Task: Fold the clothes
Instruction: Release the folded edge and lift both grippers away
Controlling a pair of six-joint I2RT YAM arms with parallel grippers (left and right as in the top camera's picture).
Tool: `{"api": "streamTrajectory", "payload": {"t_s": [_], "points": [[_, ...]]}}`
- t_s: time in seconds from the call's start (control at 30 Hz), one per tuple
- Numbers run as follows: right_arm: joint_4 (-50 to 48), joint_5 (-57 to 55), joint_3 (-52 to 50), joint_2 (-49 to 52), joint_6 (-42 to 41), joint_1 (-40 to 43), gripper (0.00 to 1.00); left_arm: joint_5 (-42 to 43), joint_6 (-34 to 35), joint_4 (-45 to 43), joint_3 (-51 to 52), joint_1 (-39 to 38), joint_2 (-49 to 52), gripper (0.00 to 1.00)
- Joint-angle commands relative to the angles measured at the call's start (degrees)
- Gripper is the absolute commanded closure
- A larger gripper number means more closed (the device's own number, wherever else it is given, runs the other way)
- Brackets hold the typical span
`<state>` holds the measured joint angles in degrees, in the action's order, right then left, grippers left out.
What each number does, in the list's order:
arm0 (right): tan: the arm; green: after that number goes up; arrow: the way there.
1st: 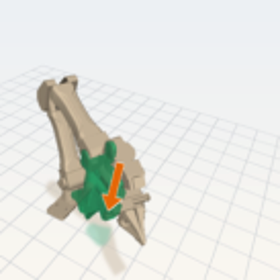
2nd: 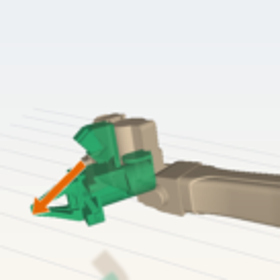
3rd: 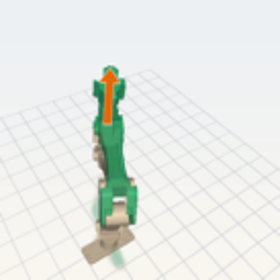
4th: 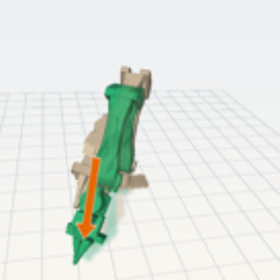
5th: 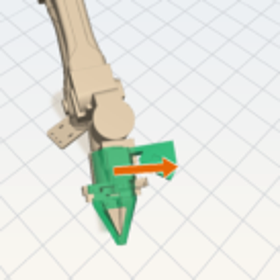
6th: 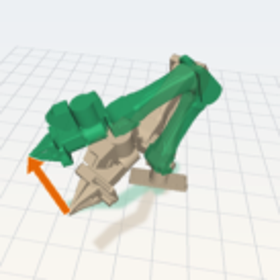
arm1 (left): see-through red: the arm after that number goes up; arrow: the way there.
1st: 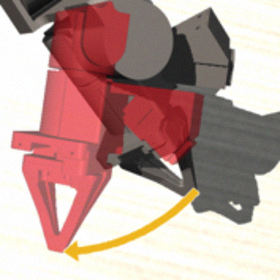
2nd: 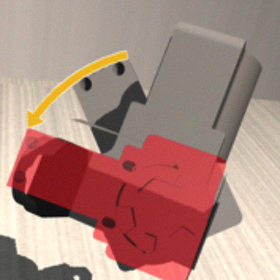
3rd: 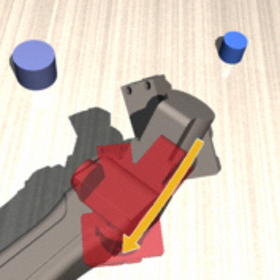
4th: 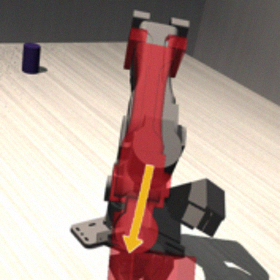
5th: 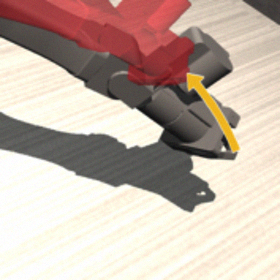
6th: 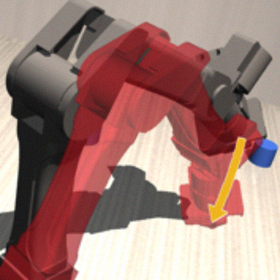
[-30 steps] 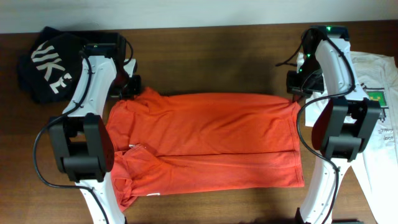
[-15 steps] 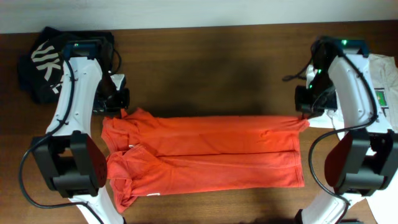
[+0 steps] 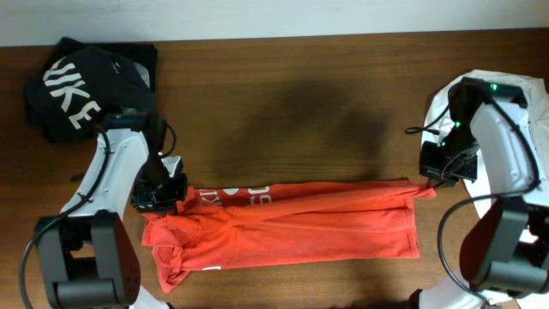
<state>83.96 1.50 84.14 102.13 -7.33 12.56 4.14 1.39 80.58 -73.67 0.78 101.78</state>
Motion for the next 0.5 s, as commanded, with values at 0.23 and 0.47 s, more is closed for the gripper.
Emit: {"api": "streamTrajectory", "payload": {"t_s": [0.23,0.47], "points": [[1.7,4.3,-8.8,-2.8,-0.7,-0.2,0.96,-4.6,5.7,-1.9,4.2,0.2,-0.9,0.99],[-3.1,0.5,-13.4,-3.3,-5.5,1.7,0.96,-13.7,13.4,-0.4,4.3,0.2,-0.9,0.98]]}}
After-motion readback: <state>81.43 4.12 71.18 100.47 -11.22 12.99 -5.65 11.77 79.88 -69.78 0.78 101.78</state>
